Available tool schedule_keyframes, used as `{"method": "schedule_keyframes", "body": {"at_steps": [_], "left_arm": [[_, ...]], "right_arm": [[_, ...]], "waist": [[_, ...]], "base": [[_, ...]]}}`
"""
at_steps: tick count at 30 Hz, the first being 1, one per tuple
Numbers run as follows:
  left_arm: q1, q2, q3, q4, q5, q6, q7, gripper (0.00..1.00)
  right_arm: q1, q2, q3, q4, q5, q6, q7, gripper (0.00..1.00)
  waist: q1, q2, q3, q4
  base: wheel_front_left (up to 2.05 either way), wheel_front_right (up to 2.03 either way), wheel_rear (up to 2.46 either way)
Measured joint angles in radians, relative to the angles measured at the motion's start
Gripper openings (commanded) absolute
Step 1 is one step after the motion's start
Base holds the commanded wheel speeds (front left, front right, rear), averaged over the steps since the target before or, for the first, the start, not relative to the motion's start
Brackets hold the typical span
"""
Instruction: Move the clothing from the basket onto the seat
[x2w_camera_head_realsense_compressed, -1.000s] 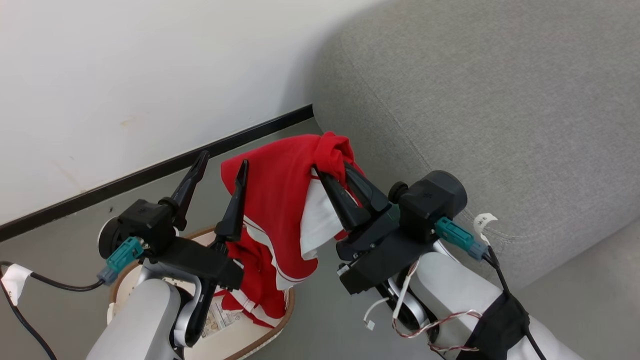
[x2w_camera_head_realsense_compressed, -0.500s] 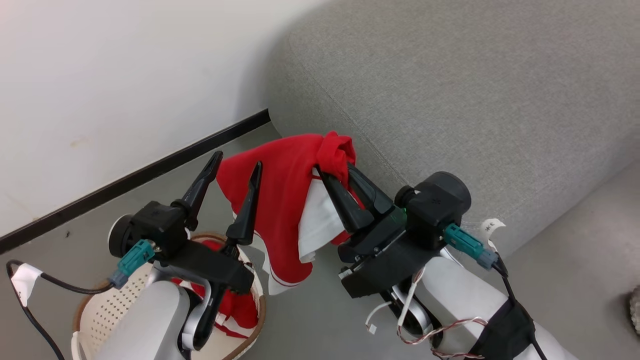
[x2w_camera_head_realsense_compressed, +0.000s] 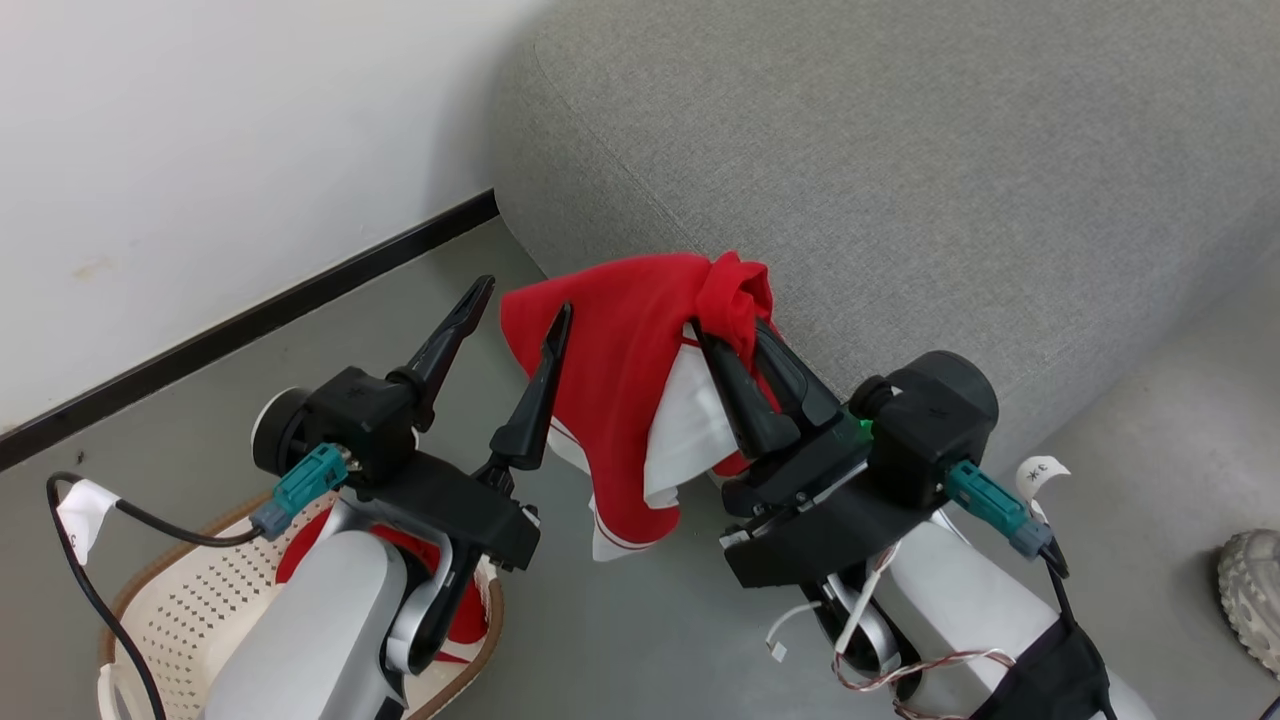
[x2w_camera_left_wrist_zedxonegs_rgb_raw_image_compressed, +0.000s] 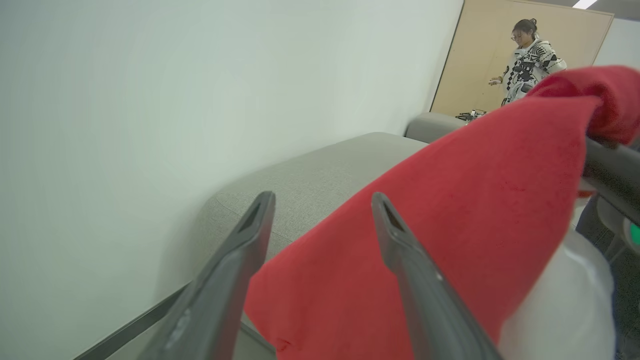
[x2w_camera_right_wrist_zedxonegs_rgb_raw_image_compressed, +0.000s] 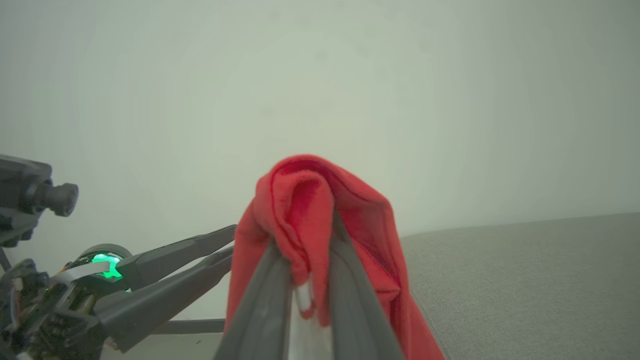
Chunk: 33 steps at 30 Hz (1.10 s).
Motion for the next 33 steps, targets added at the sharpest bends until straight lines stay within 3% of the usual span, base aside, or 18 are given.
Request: {"method": "schedule_keyframes", "body": {"at_steps": [12,33], "left_arm": [[-0.001,0.013,0.010,0.013,0.000,-0.005,0.000,1.00],[0.001,0.044,0.011,-0.024,0.003,-0.004,0.019,1.00]], "right_arm": [[-0.006,-0.011,-0.093,-0.007,-0.032,0.000,0.000,0.00],[-0.192,-0.168,-0.370,0.089,-0.006,0.000,-0.004,0.00]], "waist": [[0.0000,0.0000,0.017,0.007],[0.0000,0.0001,0.090,0.030]], "base": [[0.00,0.00,0.00],[0.00,0.00,0.00]]}}
